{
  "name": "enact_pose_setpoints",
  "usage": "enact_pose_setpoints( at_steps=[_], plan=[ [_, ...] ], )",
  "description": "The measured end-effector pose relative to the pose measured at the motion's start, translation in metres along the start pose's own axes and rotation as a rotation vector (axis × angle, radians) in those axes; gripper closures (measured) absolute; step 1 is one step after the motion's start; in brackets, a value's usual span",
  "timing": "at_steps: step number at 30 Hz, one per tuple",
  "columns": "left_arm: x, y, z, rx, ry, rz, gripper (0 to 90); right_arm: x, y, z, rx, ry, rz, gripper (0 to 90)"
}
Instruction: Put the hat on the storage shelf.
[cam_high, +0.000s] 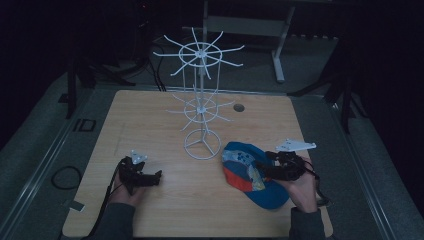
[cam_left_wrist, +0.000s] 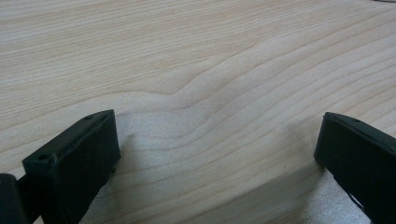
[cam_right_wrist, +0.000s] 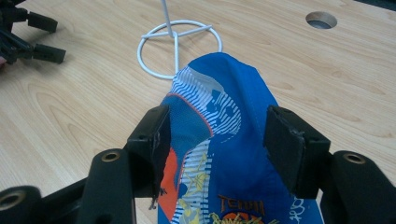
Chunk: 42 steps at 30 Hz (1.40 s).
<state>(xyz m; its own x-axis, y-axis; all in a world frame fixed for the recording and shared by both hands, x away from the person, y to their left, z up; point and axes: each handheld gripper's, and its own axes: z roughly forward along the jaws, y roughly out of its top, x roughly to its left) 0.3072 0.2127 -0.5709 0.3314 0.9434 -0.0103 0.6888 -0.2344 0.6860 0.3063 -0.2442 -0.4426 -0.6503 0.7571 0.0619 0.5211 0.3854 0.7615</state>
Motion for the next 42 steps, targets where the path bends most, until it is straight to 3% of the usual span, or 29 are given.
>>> enact_pose_setpoints(
  at_steps=[5,9,15,19,20,22,26,31,34,42],
  plan=[
    [0.000,0.000,0.000,0.000,0.000,0.000,0.1,0.003,-0.001,-0.003,0.014,0.005,0.007,42.7],
    [0.000,0.000,0.000,0.000,0.000,0.001,0.0,0.007,0.000,-0.003,0.035,-0.018,-0.006,42.7],
    [0.000,0.000,0.000,0.000,-0.001,0.001,0.0,-0.002,0.006,0.000,0.057,-0.033,-0.012,44.7],
    [0.000,0.000,0.000,0.000,-0.001,0.001,0.0,-0.005,0.009,0.005,0.101,-0.037,-0.029,46.1],
    [0.000,0.000,0.000,0.000,-0.001,0.001,0.0,-0.006,0.010,0.009,0.131,-0.034,-0.047,50.9],
    [0.000,0.000,0.000,0.000,-0.001,0.001,0.0,-0.007,0.011,0.009,0.138,-0.031,-0.049,52.0],
    [0.000,0.000,0.000,0.000,-0.001,0.002,0.1,-0.009,0.012,0.005,0.104,-0.021,-0.026,50.4],
    [0.000,0.000,0.000,-0.002,-0.001,-0.001,0.1,-0.011,0.015,0.002,0.103,-0.037,-0.035,50.5],
    [0.000,0.000,0.000,-0.001,-0.001,-0.001,0.0,-0.015,0.018,0.002,0.101,-0.020,-0.035,52.6],
    [0.000,0.000,0.000,0.001,-0.002,0.000,0.1,-0.022,0.022,0.008,0.146,-0.012,-0.084,54.6]
  ],
)
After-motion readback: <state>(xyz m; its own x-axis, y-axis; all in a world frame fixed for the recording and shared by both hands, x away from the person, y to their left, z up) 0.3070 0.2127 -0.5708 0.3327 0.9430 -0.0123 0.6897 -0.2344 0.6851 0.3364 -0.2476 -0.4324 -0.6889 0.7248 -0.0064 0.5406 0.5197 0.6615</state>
